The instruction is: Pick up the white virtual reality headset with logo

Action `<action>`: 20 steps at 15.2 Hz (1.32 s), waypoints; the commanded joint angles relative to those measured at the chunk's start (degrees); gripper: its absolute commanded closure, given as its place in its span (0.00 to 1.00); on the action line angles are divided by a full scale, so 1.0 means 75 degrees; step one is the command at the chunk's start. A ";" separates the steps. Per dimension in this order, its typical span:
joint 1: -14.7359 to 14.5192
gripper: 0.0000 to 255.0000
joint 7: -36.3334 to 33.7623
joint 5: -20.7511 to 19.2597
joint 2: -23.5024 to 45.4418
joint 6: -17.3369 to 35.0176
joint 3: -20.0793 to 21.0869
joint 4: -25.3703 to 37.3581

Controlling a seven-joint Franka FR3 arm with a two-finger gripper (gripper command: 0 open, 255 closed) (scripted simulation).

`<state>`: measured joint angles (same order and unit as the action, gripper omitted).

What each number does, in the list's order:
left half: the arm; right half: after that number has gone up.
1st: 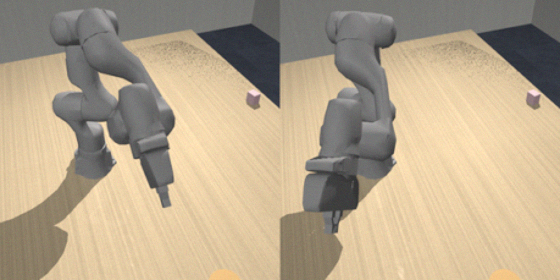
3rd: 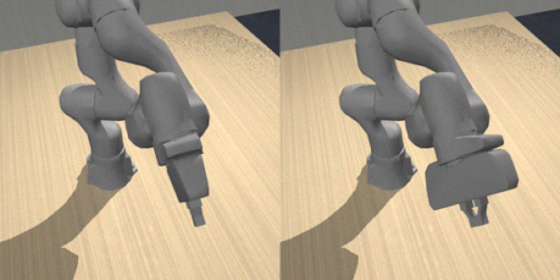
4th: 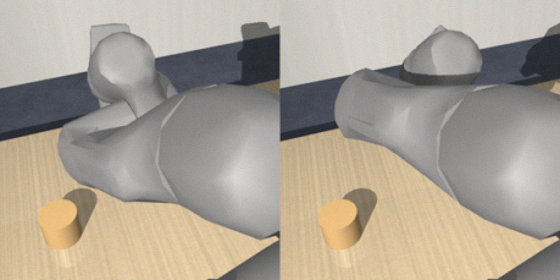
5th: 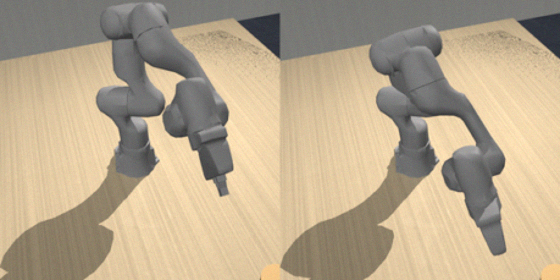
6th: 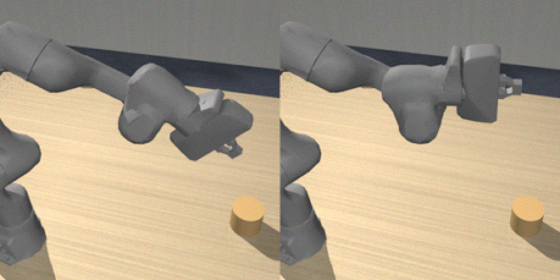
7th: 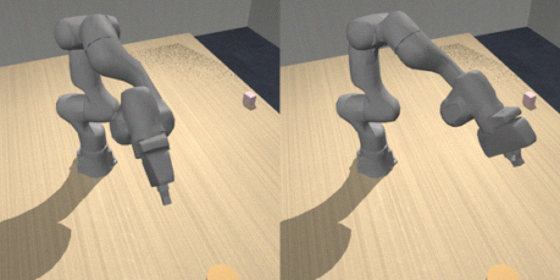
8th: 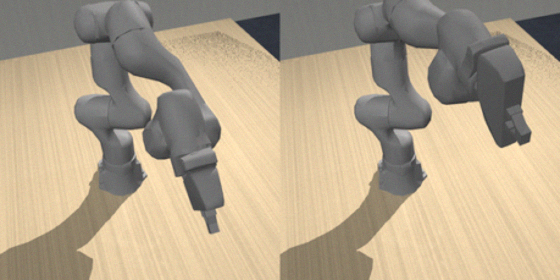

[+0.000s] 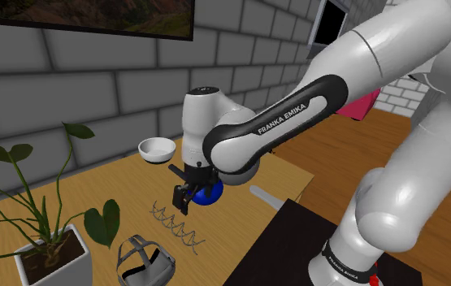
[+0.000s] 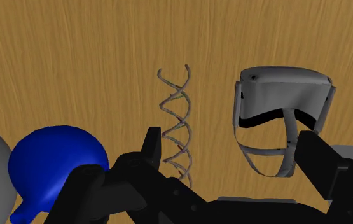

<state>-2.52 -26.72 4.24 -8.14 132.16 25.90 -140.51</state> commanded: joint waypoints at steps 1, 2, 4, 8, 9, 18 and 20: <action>0.0018 0.00 -0.0517 -0.0434 0.0708 0.0409 0.0197 0.0295; 0.0007 0.00 -0.0781 -0.0685 0.1045 0.0572 0.0257 0.0447; -0.0069 0.00 -0.1333 -0.1238 0.1725 0.0850 0.0308 0.0788; -0.0470 0.00 -0.2388 -0.2353 0.3061 0.1210 0.0127 0.1611; -0.0616 0.00 -0.2615 -0.2595 0.3381 0.1266 0.0034 0.1844; -0.1665 0.00 -0.3714 -0.3771 0.5471 0.1530 -0.0695 0.3576; -0.1724 0.00 -0.3781 -0.3864 0.5638 0.1658 -0.0774 0.3612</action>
<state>-15.08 -54.67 -24.31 33.40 144.06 20.43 -113.64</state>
